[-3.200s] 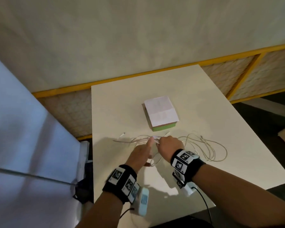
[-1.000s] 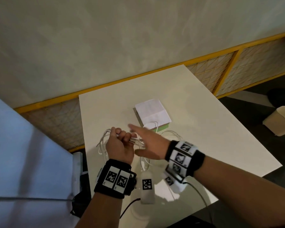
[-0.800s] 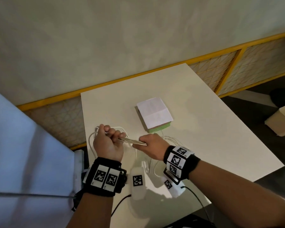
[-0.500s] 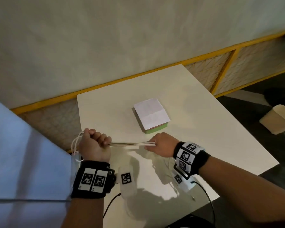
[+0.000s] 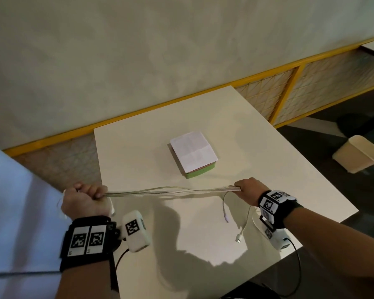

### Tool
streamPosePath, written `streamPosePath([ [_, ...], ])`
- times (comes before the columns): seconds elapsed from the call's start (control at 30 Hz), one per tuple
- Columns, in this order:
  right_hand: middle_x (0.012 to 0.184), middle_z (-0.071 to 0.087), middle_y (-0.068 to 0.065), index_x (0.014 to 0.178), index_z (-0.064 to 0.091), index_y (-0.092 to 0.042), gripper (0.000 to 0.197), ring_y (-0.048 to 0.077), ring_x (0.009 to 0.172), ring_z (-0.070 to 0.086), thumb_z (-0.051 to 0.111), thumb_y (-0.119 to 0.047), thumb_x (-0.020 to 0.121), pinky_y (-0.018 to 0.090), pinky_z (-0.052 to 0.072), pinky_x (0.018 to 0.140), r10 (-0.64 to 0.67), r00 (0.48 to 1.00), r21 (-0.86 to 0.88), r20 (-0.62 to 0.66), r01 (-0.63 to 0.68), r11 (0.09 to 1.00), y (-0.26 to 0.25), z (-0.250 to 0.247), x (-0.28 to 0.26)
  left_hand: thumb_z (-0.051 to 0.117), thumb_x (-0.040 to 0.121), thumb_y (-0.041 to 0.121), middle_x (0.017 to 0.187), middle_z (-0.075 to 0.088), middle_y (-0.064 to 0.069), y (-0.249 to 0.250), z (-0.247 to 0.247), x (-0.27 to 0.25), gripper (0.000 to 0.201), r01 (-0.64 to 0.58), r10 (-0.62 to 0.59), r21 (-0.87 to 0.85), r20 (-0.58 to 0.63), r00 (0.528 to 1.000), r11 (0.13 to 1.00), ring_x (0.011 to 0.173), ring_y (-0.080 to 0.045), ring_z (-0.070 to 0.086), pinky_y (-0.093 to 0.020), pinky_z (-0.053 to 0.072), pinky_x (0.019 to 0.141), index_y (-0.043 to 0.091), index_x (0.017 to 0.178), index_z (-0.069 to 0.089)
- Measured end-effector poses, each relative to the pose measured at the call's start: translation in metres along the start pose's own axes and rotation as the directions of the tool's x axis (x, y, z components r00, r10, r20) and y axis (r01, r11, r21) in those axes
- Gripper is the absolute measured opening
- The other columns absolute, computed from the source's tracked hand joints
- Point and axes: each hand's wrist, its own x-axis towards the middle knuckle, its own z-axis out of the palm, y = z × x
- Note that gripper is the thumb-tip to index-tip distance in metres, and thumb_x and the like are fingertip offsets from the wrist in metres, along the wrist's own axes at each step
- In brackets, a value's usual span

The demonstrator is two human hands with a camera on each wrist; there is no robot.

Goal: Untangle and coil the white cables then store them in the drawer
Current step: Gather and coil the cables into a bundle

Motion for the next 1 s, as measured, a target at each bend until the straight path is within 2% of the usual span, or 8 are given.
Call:
streamPosePath([
  [0.1, 0.101, 0.068, 0.016, 0.088, 0.064, -0.012, 0.030, 0.035, 0.097, 0.060, 0.040, -0.029, 0.096, 0.034, 0.041, 0.073, 0.033, 0.999, 0.099, -0.031, -0.030, 0.995, 0.005, 0.006, 0.005, 0.037, 0.051, 0.006, 0.044, 0.023, 0.007, -0.005, -0.005, 0.005, 0.016, -0.002, 0.002, -0.008, -0.026, 1.000, 1.000, 0.044, -0.011, 0.020, -0.019, 0.023, 0.044, 0.019, 0.056, 0.030],
  [0.2, 0.110, 0.066, 0.018, 0.106, 0.063, -0.009, 0.034, 0.036, 0.103, 0.058, 0.039, -0.031, 0.097, 0.037, 0.044, 0.083, 0.079, 0.994, 0.150, -0.071, -0.067, 0.986, 0.008, 0.006, 0.010, 0.031, 0.080, -0.001, 0.040, 0.033, 0.004, -0.018, -0.009, 0.002, 0.027, 0.002, -0.002, -0.001, -0.046, 0.999, 1.000, 0.037, -0.011, 0.032, -0.020, 0.037, 0.044, 0.016, 0.060, 0.035],
  [0.5, 0.103, 0.066, 0.025, 0.100, 0.062, -0.007, 0.031, 0.041, 0.096, 0.059, 0.038, -0.026, 0.096, 0.039, 0.044, 0.077, 0.168, 0.963, 0.216, -0.211, -0.122, 0.969, 0.022, -0.019, 0.015, 0.027, 0.102, 0.027, 0.038, 0.046, 0.004, -0.078, -0.028, 0.000, 0.042, 0.242, -0.247, 0.079, 0.048, 0.968, 0.967, 0.042, -0.016, 0.058, -0.035, 0.048, 0.072, 0.017, 0.063, 0.040],
  [0.67, 0.106, 0.066, 0.022, 0.114, 0.061, -0.019, 0.033, 0.041, 0.096, 0.060, 0.037, -0.030, 0.095, 0.040, 0.046, 0.080, 0.147, 0.963, 0.181, -0.225, -0.107, 0.978, 0.019, -0.022, 0.016, 0.033, 0.099, 0.037, 0.058, 0.070, 0.005, -0.100, -0.047, 0.015, 0.037, 0.302, -0.335, 0.513, -0.029, 0.942, 0.804, 0.080, -0.019, 0.066, -0.034, 0.037, 0.083, 0.019, 0.076, 0.056],
  [0.77, 0.106, 0.066, 0.023, 0.115, 0.061, -0.017, 0.034, 0.041, 0.096, 0.060, 0.036, -0.032, 0.096, 0.040, 0.046, 0.080, 0.152, 0.963, 0.169, -0.224, -0.115, 0.979, 0.014, -0.025, 0.012, 0.044, 0.094, 0.039, 0.119, 0.065, -0.020, -0.098, -0.059, 0.014, 0.045, 0.354, -0.373, 0.683, -0.128, 0.919, 0.638, 0.128, -0.039, 0.047, -0.034, 0.042, 0.089, 0.003, 0.117, 0.059],
  [0.83, 0.107, 0.064, 0.023, 0.115, 0.059, -0.014, 0.035, 0.042, 0.098, 0.059, 0.035, -0.032, 0.097, 0.040, 0.046, 0.081, 0.160, 0.963, 0.156, -0.217, -0.127, 0.980, 0.012, -0.026, 0.011, 0.050, 0.087, 0.041, 0.107, 0.066, -0.024, -0.092, -0.073, 0.016, 0.048, 0.369, -0.359, 0.717, -0.175, 0.917, 0.592, 0.104, -0.040, 0.063, -0.026, 0.035, 0.056, 0.006, 0.119, 0.058],
  [0.9, 0.110, 0.063, 0.024, 0.117, 0.058, -0.014, 0.035, 0.042, 0.100, 0.058, 0.034, -0.030, 0.097, 0.040, 0.045, 0.082, 0.167, 0.963, 0.140, -0.210, -0.140, 0.980, 0.009, -0.027, 0.011, 0.052, 0.081, 0.043, 0.071, 0.057, -0.011, -0.081, -0.083, 0.019, 0.031, 0.339, -0.250, 0.774, -0.238, 0.938, 0.534, 0.061, -0.026, 0.057, -0.026, 0.037, 0.052, 0.014, 0.092, 0.056],
  [1.0, 0.115, 0.061, 0.023, 0.120, 0.056, -0.015, 0.035, 0.041, 0.103, 0.058, 0.033, -0.027, 0.097, 0.041, 0.046, 0.085, 0.164, 0.965, 0.097, -0.205, -0.147, 0.984, 0.004, -0.027, 0.013, 0.048, 0.079, 0.046, 0.094, 0.061, -0.022, -0.074, -0.087, 0.025, 0.044, 0.271, -0.053, 0.866, -0.274, 0.960, 0.420, 0.087, -0.036, 0.061, -0.041, 0.048, 0.077, 0.005, 0.092, 0.058],
])
